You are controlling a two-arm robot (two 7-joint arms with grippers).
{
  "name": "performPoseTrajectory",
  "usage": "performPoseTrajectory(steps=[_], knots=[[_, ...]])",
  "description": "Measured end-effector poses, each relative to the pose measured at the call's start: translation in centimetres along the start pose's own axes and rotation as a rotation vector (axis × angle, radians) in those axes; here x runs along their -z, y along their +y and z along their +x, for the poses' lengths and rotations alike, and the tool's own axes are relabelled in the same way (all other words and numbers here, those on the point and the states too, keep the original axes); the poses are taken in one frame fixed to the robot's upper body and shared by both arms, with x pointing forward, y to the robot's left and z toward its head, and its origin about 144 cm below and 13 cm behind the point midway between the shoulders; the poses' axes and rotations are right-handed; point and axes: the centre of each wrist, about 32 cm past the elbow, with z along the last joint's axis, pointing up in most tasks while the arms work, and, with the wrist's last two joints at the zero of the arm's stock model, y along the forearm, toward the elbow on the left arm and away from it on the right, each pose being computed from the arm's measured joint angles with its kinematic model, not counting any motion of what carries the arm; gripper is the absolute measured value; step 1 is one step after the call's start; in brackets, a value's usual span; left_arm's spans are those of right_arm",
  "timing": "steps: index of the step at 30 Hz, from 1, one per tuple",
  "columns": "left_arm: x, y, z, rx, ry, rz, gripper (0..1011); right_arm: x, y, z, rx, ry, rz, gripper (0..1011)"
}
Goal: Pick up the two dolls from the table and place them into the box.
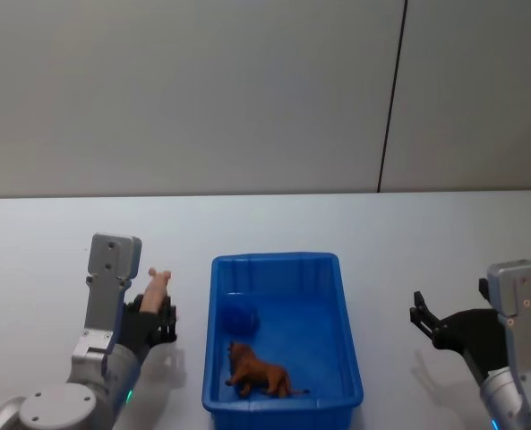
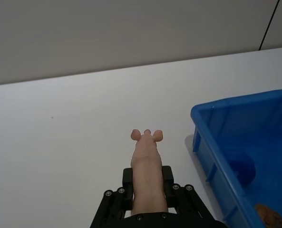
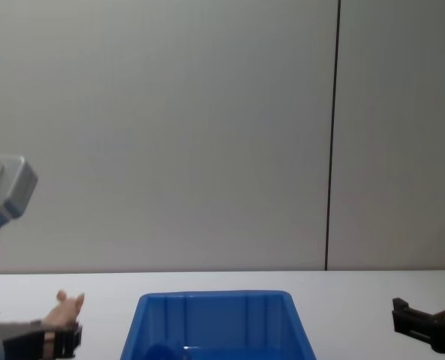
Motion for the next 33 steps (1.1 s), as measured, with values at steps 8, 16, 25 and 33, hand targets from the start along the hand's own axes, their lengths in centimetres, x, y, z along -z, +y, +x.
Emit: performPoseTrajectory(steps=[8,16,25,33], knots=[[-0.9,0.3,0.3,0.082,-0.049,-0.122,367,0.0,0.0,0.0,0.000,0.000,0.000,1001],[-1.6,0.3,0.6,0.182,-0.066,-0.213,367,0.0,0.0,0.0,0.000,0.000,0.000,1001],[-2.2,0.0,0.8,0.319,-0.062,-0.294,367,0.0,0.0,0.0,0.000,0.000,0.000,1001],[-2.4,-0.4,1.0,0.448,-0.039,-0.336,367,0.0,0.0,0.0,0.000,0.000,0.000,1001]])
